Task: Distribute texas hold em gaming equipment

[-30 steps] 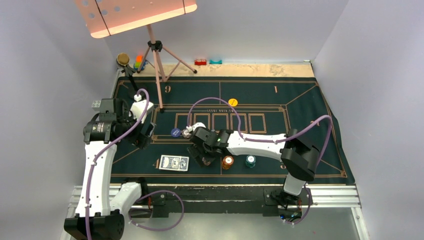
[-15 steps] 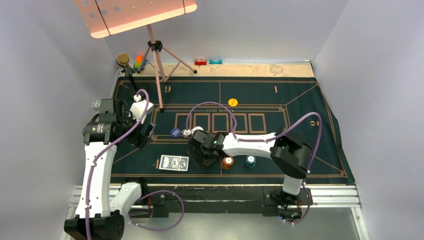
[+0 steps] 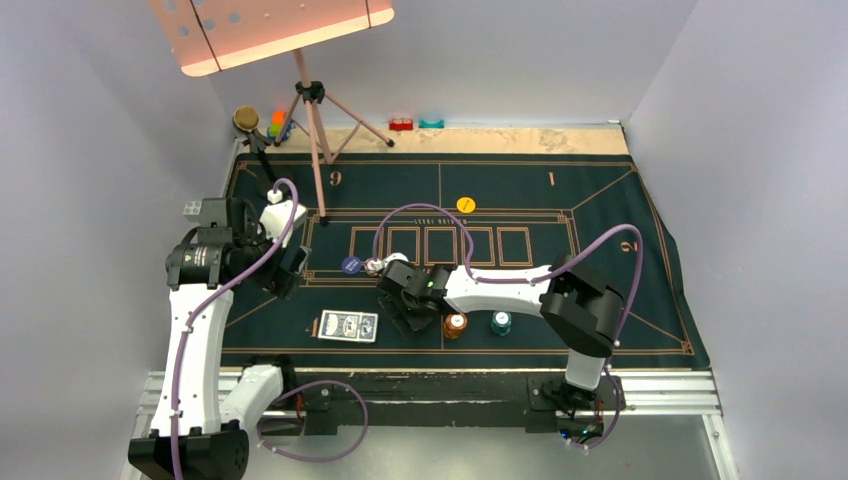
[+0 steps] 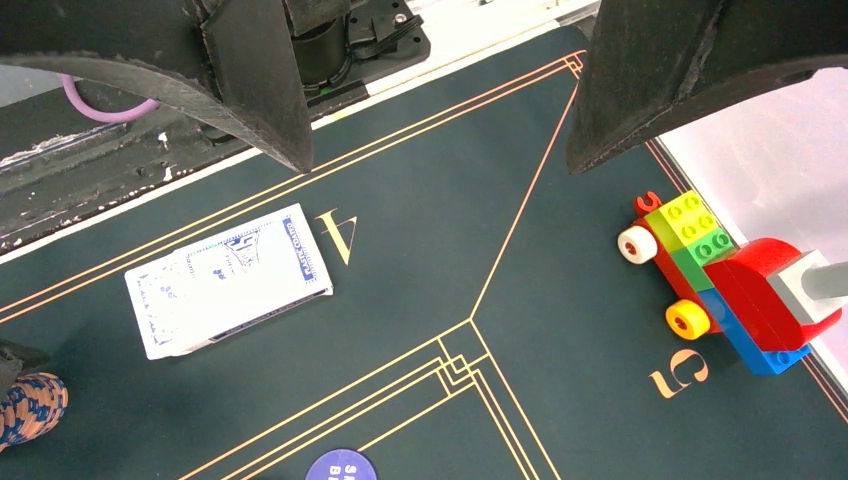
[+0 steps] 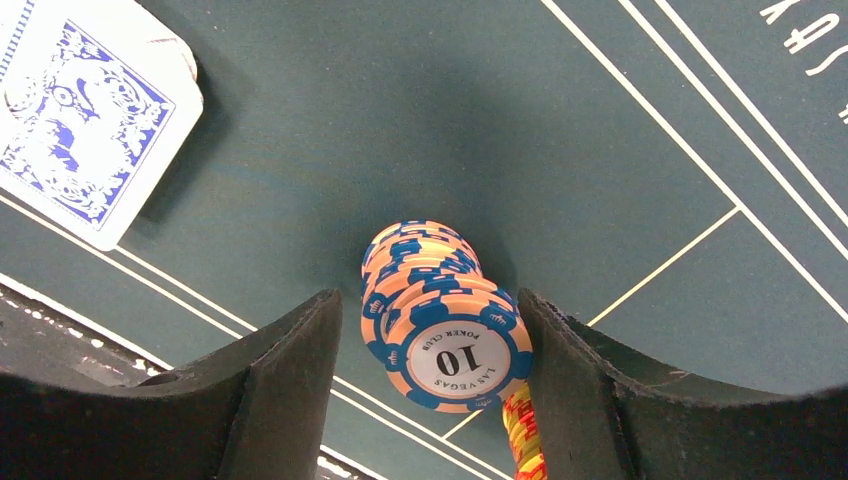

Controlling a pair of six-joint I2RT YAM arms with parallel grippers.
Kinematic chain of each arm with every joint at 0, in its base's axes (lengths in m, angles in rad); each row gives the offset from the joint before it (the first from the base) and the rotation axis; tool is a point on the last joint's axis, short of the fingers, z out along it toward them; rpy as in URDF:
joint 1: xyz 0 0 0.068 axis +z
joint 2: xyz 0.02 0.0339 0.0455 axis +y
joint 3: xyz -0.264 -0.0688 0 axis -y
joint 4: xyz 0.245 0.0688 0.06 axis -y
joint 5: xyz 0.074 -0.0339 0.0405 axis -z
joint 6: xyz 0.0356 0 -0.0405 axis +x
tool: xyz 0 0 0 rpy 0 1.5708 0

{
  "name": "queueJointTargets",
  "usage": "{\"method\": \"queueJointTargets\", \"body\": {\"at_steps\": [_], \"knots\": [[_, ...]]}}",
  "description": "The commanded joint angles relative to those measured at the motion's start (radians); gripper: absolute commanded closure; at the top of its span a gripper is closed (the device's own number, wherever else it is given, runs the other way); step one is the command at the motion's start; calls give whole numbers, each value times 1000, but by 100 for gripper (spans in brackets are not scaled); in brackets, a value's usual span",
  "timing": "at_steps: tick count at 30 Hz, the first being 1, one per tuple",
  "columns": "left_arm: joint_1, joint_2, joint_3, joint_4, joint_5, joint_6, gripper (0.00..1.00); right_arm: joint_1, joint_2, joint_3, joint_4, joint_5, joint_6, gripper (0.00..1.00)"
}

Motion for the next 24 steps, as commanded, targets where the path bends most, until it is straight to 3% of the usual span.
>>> {"method": "queueJointTargets", "body": {"at_steps": [1, 24], "knots": [[-5, -10, 14, -5, -1, 8, 0, 0, -48, 30, -21, 43, 1, 33], [-5, -22, 5, -16, 2, 20, 0, 7, -45, 49, -34, 36, 2, 44]]}}
